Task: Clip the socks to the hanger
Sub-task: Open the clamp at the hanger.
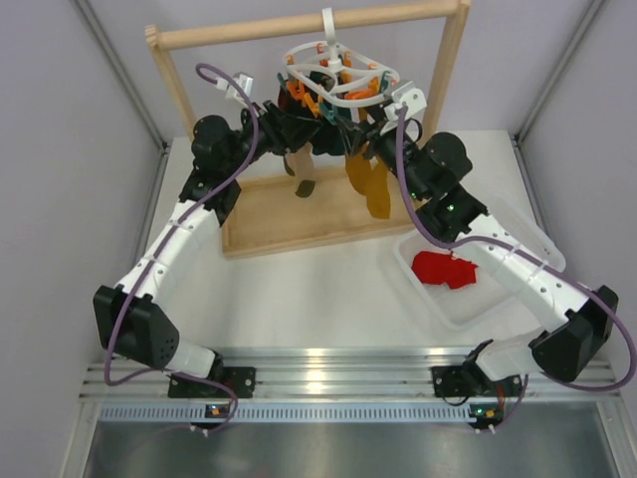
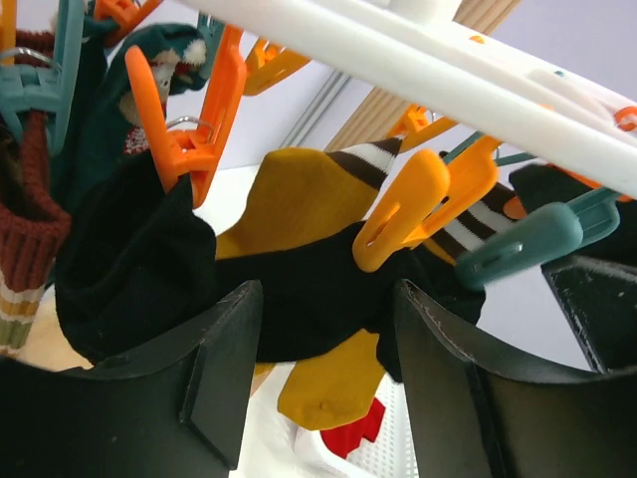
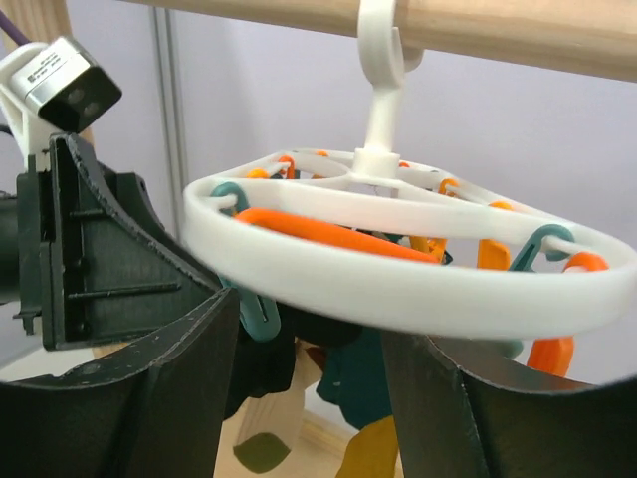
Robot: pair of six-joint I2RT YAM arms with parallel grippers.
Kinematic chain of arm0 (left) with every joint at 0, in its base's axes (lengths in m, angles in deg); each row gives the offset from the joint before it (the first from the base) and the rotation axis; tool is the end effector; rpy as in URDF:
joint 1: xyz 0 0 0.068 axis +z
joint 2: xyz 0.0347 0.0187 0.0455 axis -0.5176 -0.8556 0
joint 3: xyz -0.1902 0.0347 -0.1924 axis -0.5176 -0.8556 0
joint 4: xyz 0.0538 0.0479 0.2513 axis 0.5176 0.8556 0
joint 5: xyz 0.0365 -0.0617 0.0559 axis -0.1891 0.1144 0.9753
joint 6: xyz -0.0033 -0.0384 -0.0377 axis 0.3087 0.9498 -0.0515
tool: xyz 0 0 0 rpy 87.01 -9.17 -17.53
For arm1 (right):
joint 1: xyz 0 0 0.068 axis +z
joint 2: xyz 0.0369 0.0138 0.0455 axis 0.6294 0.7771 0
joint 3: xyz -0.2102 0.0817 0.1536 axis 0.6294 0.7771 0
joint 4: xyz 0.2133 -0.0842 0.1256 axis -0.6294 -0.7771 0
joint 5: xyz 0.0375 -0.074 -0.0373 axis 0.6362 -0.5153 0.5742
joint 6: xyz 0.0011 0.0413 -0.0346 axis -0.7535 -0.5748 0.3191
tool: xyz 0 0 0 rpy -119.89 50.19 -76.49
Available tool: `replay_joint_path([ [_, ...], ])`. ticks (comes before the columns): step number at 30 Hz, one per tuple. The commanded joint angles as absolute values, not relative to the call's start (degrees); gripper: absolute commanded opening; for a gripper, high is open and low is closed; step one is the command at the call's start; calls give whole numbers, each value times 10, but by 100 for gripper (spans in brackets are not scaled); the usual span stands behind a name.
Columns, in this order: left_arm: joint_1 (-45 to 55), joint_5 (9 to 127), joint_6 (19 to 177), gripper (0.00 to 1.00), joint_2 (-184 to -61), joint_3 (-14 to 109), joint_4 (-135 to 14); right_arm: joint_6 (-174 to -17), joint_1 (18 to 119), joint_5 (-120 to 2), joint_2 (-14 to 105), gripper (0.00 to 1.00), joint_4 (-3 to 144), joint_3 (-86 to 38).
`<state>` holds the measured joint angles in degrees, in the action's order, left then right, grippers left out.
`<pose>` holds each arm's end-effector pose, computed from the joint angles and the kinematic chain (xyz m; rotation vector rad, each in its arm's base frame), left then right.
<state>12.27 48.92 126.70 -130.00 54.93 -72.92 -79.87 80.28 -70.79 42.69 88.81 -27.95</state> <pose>0.3171 -0.1258 0.4393 0.1572 1.5062 -1.1701 0.2369 0.2049 0.4738 -0.4758 1.1566 0.4533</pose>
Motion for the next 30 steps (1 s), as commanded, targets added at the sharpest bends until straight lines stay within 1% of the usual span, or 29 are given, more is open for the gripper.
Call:
replay_joint_path([
  [1, 118, 495, 1272, 60, -1301, 579, -741, -832, 772, -642, 444, 58, 925, -322],
  [8, 118, 501, 1260, 57, -1312, 593, -729, -856, 749, -555, 479, 59, 928, -351],
  [13, 118, 501, 1252, 57, -1311, 596, -721, -860, 746, -529, 490, 60, 931, -356],
  [16, 118, 501, 1247, 57, -1307, 594, -719, -860, 746, -522, 493, 58, 930, -360],
  [21, 118, 501, 1246, 57, -1298, 590, -716, -859, 744, -508, 495, 48, 914, -367],
  [22, 118, 503, 1247, 57, -1294, 589, -714, -857, 744, -503, 492, 42, 912, -367],
  [24, 119, 504, 1250, 57, -1287, 587, -712, -855, 744, -497, 490, 34, 907, -367],
  [25, 119, 504, 1250, 57, -1277, 586, -712, -852, 745, -495, 488, 28, 905, -366],
  [27, 122, 502, 1252, 59, -1264, 576, -719, -850, 743, -493, 485, 24, 904, -362],
  [28, 123, 501, 1254, 59, -1256, 573, -723, -847, 743, -490, 482, 19, 904, -360],
  [30, 126, 491, 1262, 61, -1234, 564, -732, -847, 743, -486, 479, 15, 905, -352],
])
